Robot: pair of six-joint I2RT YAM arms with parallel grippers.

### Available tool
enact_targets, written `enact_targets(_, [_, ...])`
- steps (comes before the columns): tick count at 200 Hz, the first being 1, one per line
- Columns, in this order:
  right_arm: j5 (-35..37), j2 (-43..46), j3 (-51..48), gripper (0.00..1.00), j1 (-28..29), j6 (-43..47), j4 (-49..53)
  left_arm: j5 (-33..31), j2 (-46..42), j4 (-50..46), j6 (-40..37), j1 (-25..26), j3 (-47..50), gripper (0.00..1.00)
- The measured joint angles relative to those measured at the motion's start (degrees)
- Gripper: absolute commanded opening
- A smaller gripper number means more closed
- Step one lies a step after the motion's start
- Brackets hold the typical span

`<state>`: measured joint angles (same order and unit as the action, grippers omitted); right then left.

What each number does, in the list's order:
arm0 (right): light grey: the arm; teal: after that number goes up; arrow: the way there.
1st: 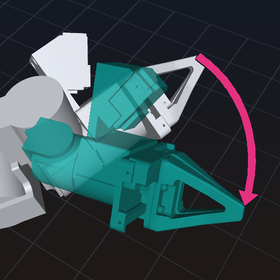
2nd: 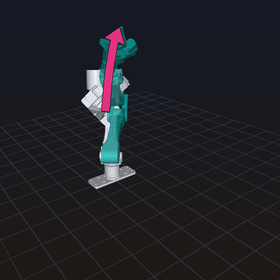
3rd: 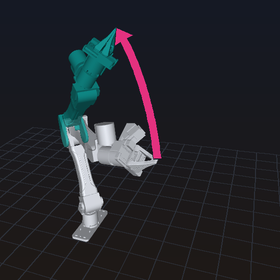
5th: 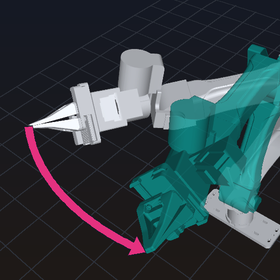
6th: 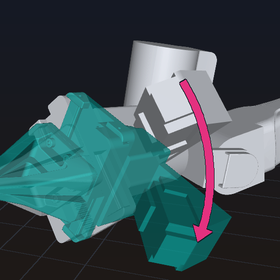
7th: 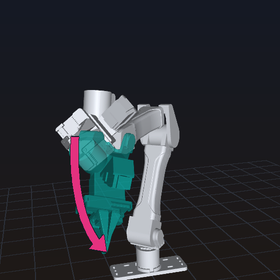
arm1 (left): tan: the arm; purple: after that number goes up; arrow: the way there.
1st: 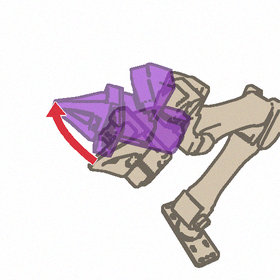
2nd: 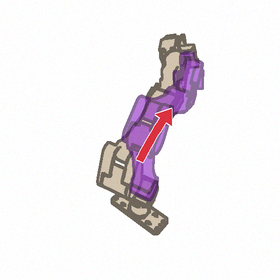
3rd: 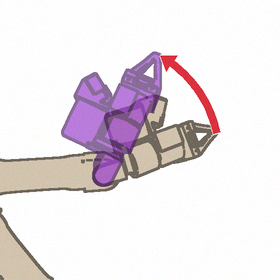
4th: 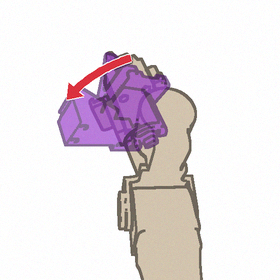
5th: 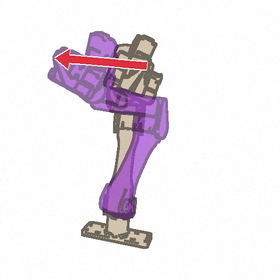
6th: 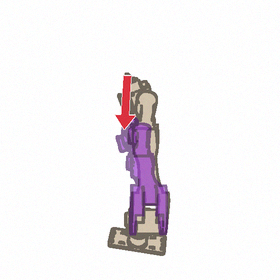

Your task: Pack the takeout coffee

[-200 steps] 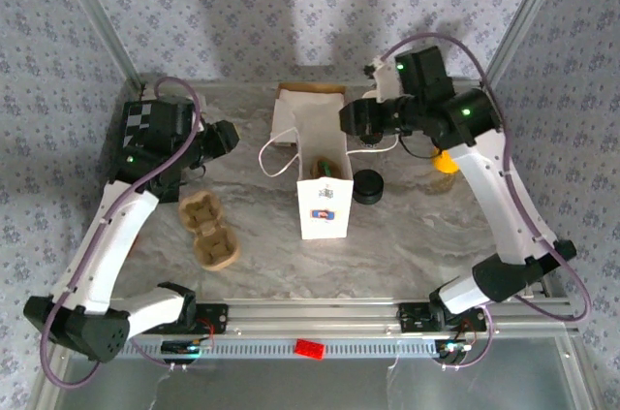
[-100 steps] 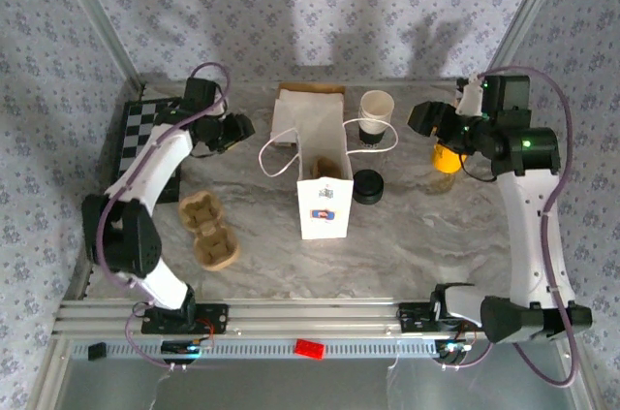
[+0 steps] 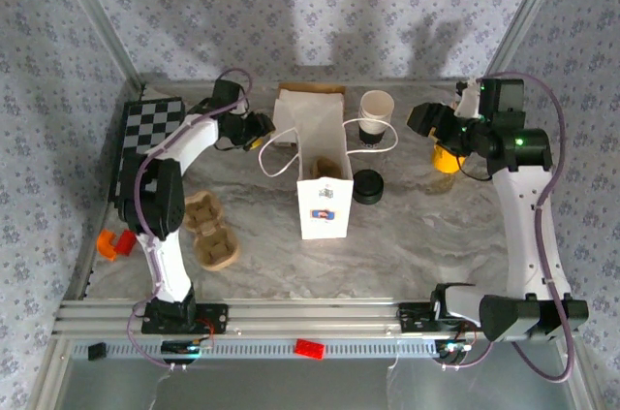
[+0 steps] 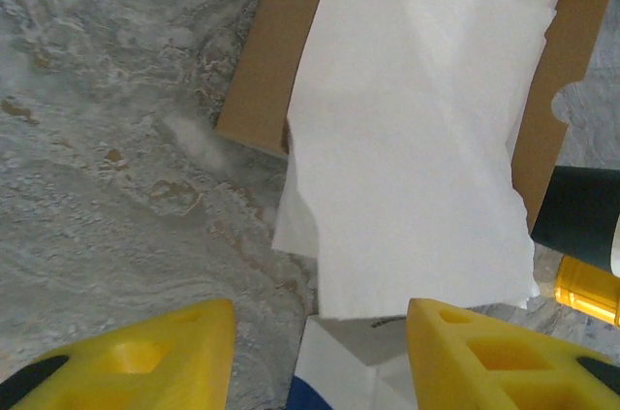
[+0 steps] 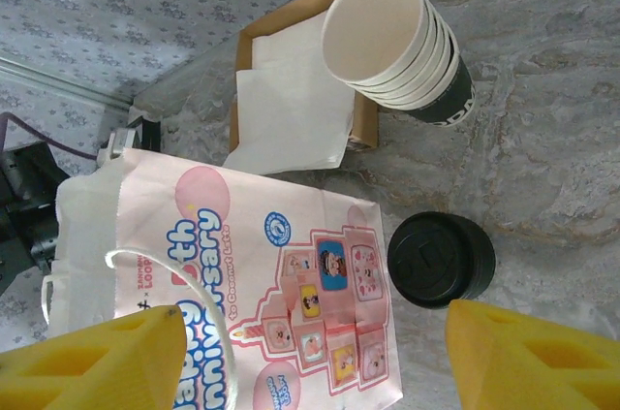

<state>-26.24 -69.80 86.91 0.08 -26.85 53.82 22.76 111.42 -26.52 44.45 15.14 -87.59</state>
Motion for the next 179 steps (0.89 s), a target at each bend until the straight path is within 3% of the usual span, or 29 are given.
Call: enact_targets(179, [-2.14,1.36,-2.69,0.74,-2.95,0.07,-1.64,-2.01,5.7,-2.1,4.28,2.19,-7.08,0.25])
